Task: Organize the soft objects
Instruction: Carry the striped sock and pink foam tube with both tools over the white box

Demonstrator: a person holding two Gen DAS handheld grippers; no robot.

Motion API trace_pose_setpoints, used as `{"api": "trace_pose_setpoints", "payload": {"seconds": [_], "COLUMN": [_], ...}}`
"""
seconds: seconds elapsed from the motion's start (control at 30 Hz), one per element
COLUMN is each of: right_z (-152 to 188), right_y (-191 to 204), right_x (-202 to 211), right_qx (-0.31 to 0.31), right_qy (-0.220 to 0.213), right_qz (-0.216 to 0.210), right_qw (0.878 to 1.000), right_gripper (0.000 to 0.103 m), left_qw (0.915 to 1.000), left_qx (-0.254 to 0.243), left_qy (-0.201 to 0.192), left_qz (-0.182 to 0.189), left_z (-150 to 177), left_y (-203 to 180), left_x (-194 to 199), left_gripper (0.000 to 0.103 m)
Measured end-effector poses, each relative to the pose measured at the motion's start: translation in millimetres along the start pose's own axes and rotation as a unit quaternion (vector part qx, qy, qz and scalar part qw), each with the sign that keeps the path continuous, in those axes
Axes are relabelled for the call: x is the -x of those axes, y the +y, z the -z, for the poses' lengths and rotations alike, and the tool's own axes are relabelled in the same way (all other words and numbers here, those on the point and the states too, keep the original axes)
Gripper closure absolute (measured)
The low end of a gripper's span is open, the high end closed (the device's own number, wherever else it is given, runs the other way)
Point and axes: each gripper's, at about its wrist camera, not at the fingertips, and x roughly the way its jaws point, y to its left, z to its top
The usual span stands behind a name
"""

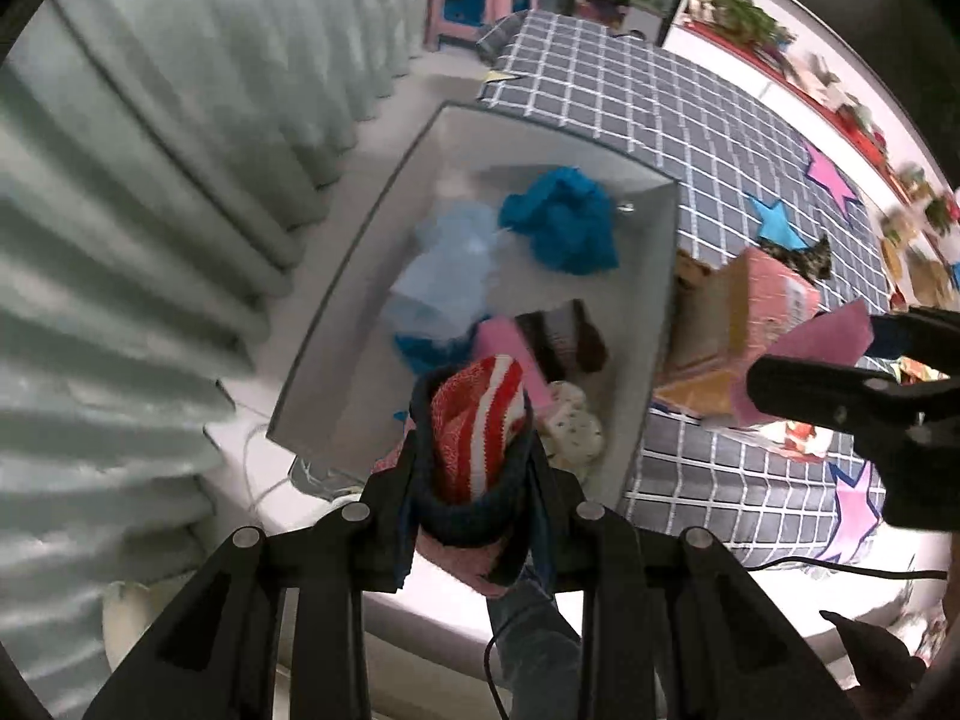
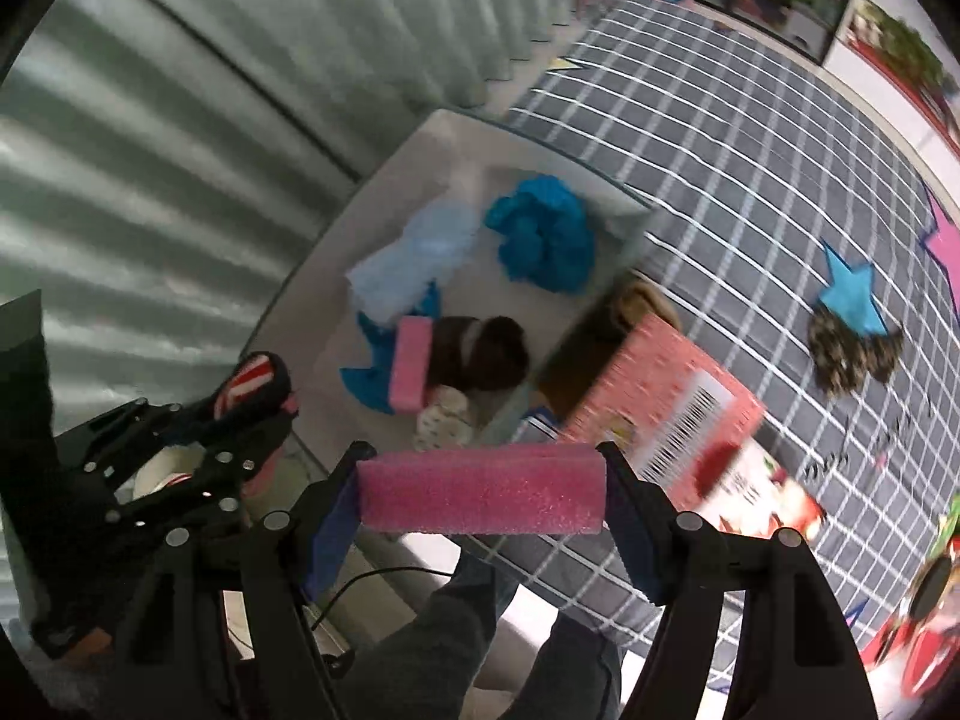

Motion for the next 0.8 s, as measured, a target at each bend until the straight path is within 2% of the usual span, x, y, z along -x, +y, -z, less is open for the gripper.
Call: {"api": "trace_pose_setpoints", "payload": {"seconds": [0.37, 0.8], "right_z": [-26, -35], "right_y": [26, 29], "right_x": [-13, -20], "right_qx": [0.039, 0.050], "right_qy": [0.011, 0.020], "right_qz": [0.005, 0.008], "right_qw": [0.999, 0.999], "right_gripper": [0.029, 0.029], "left_qw": [0.9995, 0.9991], "left_qx": [0.026, 0.033], "left_qy": [0.015, 0.025], "left_qz": [-0.007, -0.007], "left_z": [-5, -12], "left_y": [17, 20], "left_x": [-16, -26], "left_gripper": [0.070, 0.070]}}
